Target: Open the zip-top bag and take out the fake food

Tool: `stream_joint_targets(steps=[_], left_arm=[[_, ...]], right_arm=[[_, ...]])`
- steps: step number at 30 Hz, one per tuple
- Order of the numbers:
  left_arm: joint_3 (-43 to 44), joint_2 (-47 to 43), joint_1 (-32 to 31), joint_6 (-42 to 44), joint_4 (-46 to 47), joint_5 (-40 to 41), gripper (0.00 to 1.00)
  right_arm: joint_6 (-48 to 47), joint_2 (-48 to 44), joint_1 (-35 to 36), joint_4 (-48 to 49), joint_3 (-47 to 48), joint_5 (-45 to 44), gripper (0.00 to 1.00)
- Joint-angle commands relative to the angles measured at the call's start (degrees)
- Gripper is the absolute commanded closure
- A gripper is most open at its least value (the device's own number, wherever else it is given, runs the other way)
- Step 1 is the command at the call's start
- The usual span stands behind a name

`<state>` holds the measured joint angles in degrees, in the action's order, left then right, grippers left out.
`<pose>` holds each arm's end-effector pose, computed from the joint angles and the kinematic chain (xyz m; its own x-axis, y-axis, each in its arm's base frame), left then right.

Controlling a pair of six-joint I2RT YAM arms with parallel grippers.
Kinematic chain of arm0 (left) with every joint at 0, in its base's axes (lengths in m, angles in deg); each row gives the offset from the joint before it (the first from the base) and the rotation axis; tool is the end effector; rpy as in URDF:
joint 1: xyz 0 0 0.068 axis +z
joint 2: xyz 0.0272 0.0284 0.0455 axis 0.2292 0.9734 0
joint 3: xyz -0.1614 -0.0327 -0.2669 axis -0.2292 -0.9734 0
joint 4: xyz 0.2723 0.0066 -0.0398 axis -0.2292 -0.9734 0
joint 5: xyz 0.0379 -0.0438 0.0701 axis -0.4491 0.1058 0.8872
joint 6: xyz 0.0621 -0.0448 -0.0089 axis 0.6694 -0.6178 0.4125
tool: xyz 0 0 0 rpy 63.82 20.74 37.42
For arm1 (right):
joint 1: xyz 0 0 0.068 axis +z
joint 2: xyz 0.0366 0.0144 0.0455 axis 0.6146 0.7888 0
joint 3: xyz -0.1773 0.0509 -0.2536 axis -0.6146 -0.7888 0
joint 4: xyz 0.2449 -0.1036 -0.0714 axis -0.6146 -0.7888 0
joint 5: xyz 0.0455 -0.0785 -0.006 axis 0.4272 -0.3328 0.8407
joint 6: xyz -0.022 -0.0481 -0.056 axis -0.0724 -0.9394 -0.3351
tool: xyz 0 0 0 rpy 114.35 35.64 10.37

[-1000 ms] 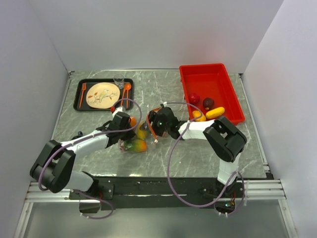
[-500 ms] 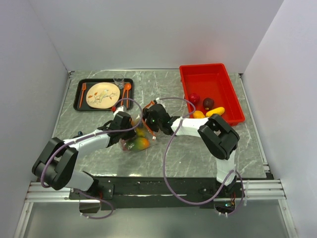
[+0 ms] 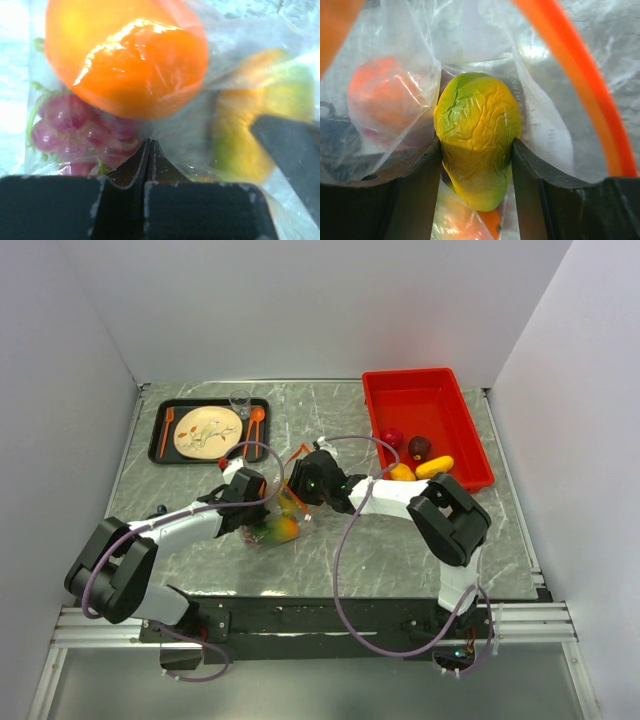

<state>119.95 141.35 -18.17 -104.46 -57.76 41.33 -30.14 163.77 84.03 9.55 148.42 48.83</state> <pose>0.2529 -0.1350 0.1744 -0.7114 -0.4393 -0.5485 -0.2809 0.8932 -0.3511 0.3154 0.3228 0.1810 -0.8047 0.2423 -0.5419 -0.1347 0.8146 0.5642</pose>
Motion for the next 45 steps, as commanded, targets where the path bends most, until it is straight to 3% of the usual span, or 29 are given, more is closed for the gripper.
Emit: stream_joint_targets(steps=[1,13,31,35,38,45], left_arm=[[0.5,-1.0,0.1,-2.2,-3.4,4.5,0.99],[0.7,-2.0,0.2,-1.6,-2.8,3.6,0.99],[2.1,-3.1,0.2,-1.6,-3.0,3.0,0.97],[3.0,-3.6,0.2,-1.2,-3.4,2.6,0.96],[3.3,-4.6,0.2,-1.0,-3.4,2.2,0.92],[5.3,-5.9,0.2,-0.1,-4.3,1.2,0.87]], right_arm=[[-1.6,-5.3,-0.7,-1.3,-1.0,-2.6,0.68],[-4.6,-12.9,-2.9,-2.1,-4.2,-2.9,0.77],[-8.7,-28.5,-6.6,-10.6,-9.0,-4.0,0.78],[-10.0,-32.4,-13.0,-11.2,-11.1,-0.9,0.78],[-10.7,-32.4,-21.9,-10.0,-11.5,2.8,0.77],[-12.7,-22.0,-36.6,-11.8,1.1,-0.6,0.74]])
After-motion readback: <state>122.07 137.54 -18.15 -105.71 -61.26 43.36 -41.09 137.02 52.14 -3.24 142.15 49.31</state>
